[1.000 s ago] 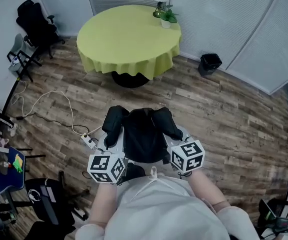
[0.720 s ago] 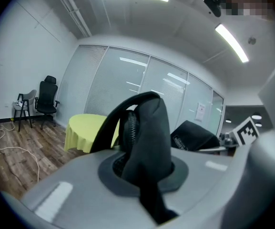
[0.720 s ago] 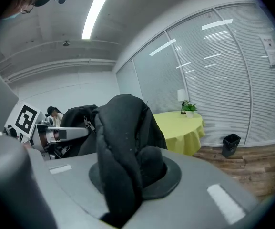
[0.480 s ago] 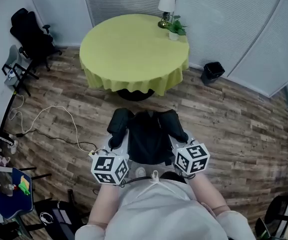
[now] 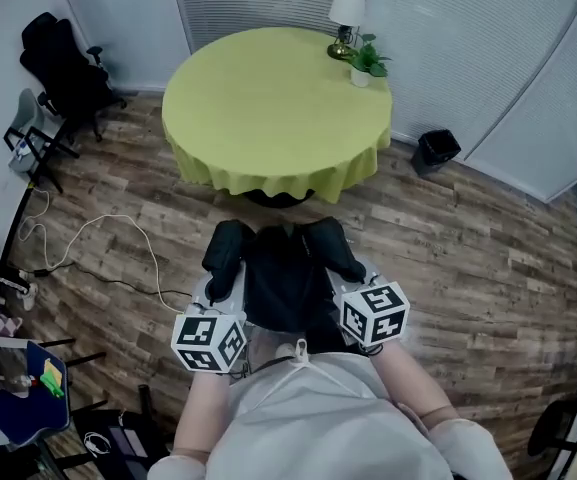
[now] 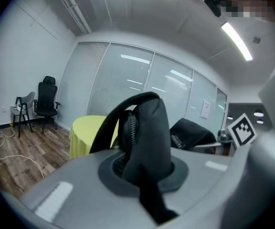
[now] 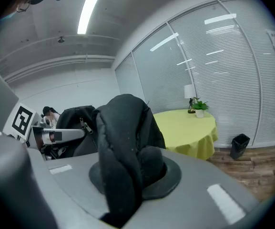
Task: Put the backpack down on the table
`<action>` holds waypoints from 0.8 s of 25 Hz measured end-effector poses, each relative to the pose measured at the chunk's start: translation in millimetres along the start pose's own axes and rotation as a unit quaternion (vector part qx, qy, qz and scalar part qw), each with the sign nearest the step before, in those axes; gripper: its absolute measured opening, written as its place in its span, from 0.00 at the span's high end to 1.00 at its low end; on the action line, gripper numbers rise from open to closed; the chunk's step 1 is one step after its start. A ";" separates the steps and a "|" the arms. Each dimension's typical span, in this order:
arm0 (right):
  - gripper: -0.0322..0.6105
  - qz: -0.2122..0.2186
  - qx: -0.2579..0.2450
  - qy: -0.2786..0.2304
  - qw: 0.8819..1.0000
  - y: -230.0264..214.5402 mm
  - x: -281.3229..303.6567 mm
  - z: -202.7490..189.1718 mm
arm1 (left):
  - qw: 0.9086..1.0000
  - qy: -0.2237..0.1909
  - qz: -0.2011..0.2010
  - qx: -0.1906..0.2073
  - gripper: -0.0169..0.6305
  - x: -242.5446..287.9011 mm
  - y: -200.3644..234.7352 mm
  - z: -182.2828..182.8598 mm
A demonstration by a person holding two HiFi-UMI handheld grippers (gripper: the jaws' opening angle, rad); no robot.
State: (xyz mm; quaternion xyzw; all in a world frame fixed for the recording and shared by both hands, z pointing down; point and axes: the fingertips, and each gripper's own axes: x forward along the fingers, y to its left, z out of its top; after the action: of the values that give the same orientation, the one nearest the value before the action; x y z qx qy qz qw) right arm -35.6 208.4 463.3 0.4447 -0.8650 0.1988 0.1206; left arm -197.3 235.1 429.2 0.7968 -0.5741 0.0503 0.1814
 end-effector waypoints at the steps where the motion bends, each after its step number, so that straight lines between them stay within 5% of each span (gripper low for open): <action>1: 0.89 0.005 -0.001 0.000 1.000 -6.6 7.1 3.9 | 1.000 -0.001 0.004 -0.001 0.94 9.2 1.6 2.6; 20: 0.89 0.087 -0.045 -0.004 0.995 -229.7 157.0 145.6 | 0.997 -0.029 0.063 -0.042 0.93 275.2 -14.0 95.1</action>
State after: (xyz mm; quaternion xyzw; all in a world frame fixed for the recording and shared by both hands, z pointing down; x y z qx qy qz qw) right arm 57.2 -91.2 448.3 0.3631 -0.9088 0.1674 0.1192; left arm -104.1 -40.8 416.9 0.7517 -0.6302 0.0144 0.1940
